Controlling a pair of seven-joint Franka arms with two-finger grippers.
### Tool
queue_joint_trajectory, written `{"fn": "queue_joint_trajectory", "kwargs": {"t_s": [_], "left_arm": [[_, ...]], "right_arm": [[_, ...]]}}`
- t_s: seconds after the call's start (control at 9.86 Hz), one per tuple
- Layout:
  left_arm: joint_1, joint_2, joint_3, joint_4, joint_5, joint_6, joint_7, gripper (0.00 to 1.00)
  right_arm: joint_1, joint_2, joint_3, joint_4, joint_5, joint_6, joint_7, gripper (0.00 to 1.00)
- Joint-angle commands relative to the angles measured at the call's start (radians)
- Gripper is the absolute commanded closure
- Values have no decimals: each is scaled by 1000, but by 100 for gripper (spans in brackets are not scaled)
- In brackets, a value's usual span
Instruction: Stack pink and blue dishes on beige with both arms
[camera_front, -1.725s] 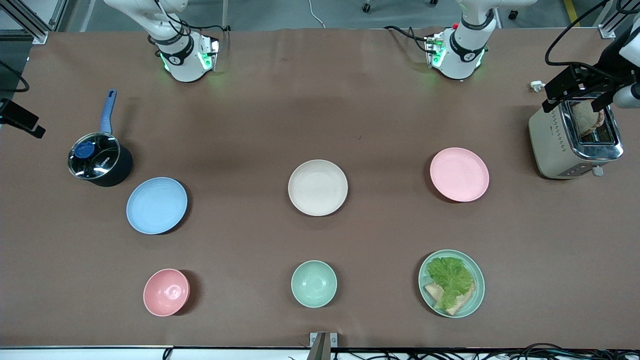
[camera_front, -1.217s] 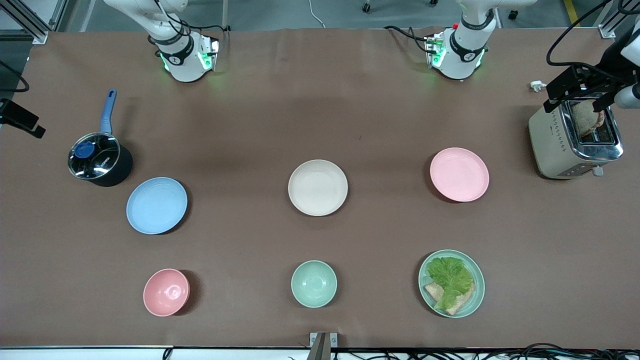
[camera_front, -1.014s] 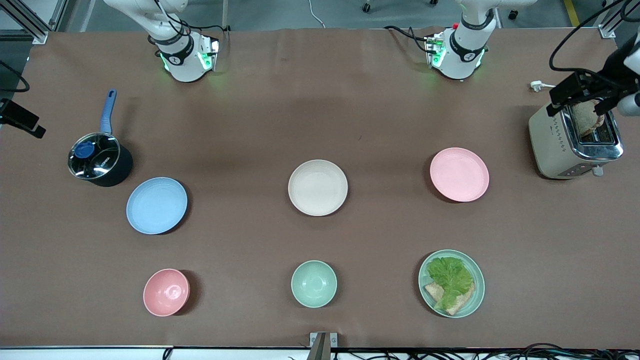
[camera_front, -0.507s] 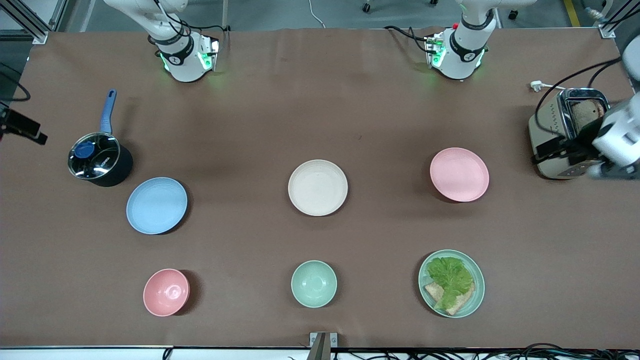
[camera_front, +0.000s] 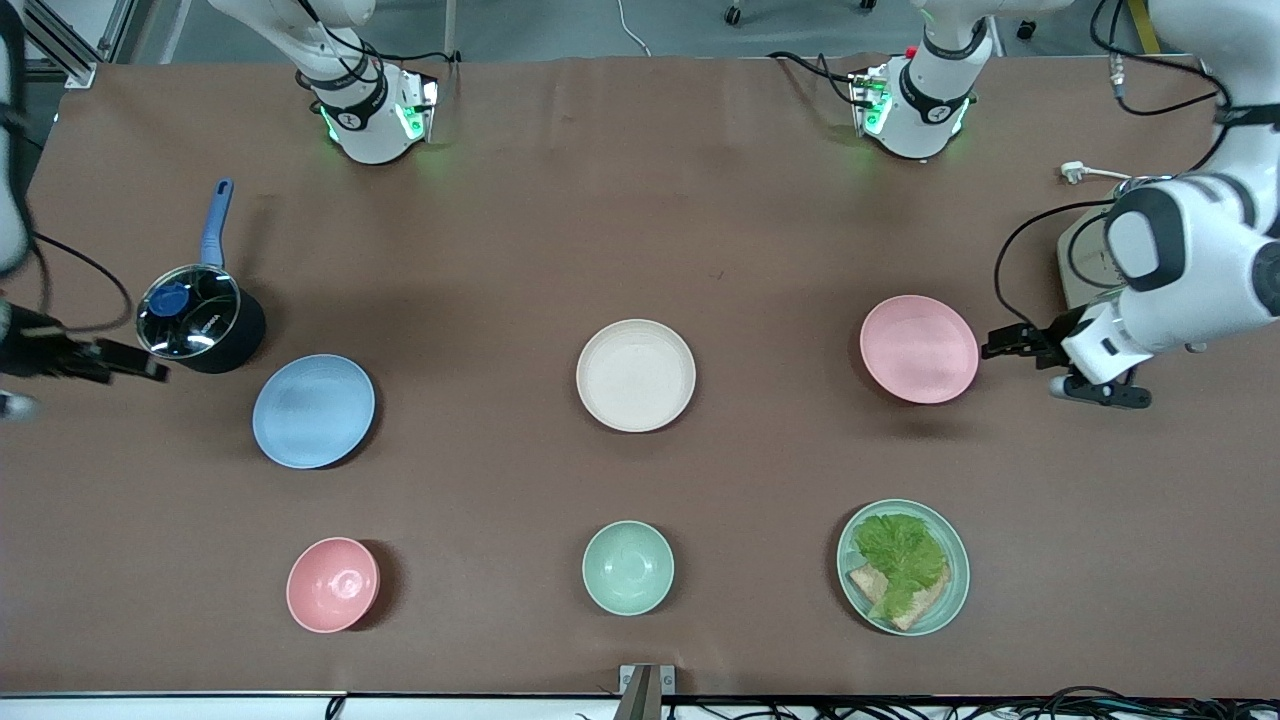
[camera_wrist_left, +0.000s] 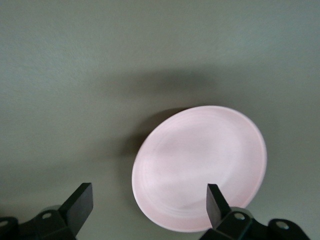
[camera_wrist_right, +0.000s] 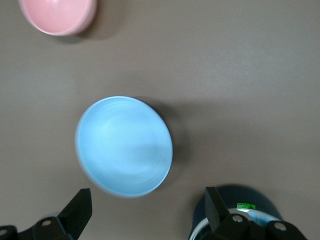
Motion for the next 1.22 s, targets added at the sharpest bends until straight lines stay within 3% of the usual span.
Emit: {"fn": "queue_joint_trajectory", "kwargs": {"t_s": [0.0,0.1,0.2,0.41,0.51,0.61,0.81,1.12], "left_arm": [[3,93,-1,-64,-25,112,39,7],[3,127,0,-65,-25,115,39,15],[8,139,0,-70,-26,115,39,23],[8,153,0,-81,-70,115,34,71],[6,153,-1,-84,-78,115,34,87],[6,155,-1,-84,-80,115,34,96],[6,112,0,-85,-78,101,31,100],[-1,-49,-44,-76,-77,-24,19,100]], "right_arm": [[2,51,6,-131,66,206,-86,0],[1,92,6,-136,103,246,-168,0],[-5,134,4,-136,199,257,-269,0],[-5,203,3,-150,368,286,-419,7],[1,214,4,-166,381,324,-422,15],[4,215,4,-186,384,350,-424,24],[4,215,4,-200,387,352,-421,45],[2,214,4,-199,395,291,-389,58]]}}
